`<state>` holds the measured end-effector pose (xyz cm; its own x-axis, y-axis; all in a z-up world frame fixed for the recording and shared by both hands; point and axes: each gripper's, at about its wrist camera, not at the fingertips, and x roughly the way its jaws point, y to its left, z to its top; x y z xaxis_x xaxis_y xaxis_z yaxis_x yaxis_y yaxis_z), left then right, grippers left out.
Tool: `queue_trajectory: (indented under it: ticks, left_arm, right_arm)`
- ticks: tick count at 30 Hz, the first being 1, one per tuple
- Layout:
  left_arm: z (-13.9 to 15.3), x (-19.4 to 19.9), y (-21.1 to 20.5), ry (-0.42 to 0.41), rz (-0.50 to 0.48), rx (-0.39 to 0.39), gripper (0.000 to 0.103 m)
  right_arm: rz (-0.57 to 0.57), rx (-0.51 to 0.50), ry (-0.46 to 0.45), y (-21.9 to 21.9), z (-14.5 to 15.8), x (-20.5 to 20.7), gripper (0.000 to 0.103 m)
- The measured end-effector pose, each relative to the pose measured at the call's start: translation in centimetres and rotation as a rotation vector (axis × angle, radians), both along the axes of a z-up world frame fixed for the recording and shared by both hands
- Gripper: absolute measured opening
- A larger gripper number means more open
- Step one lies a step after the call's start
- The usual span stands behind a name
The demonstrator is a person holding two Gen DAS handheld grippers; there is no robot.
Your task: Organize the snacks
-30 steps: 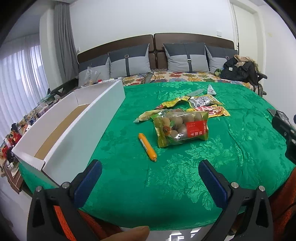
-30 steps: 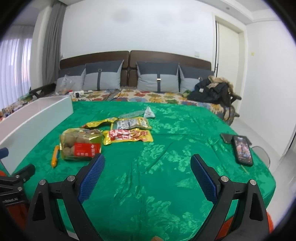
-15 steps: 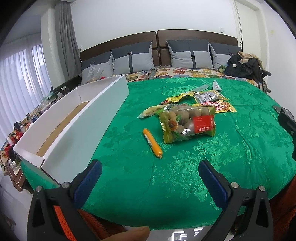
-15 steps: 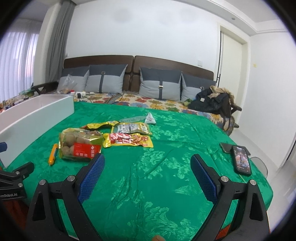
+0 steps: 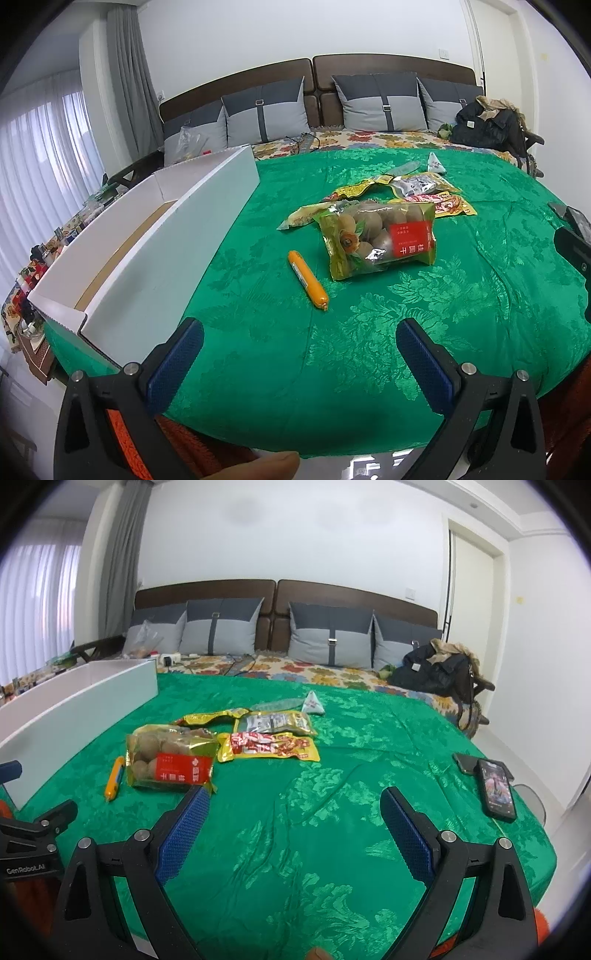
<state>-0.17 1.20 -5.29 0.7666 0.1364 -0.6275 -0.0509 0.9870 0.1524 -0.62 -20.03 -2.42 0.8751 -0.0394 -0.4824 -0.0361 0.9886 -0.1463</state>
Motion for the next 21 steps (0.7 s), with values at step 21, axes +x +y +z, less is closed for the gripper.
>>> queue_trajectory:
  ticks: [21]
  left_arm:
    - [-1.1,0.7,0.7,0.04,0.017,-0.012,0.103]
  right_arm:
    - [0.021,-0.007,0.033,0.3,-0.7,0.3,0.096]
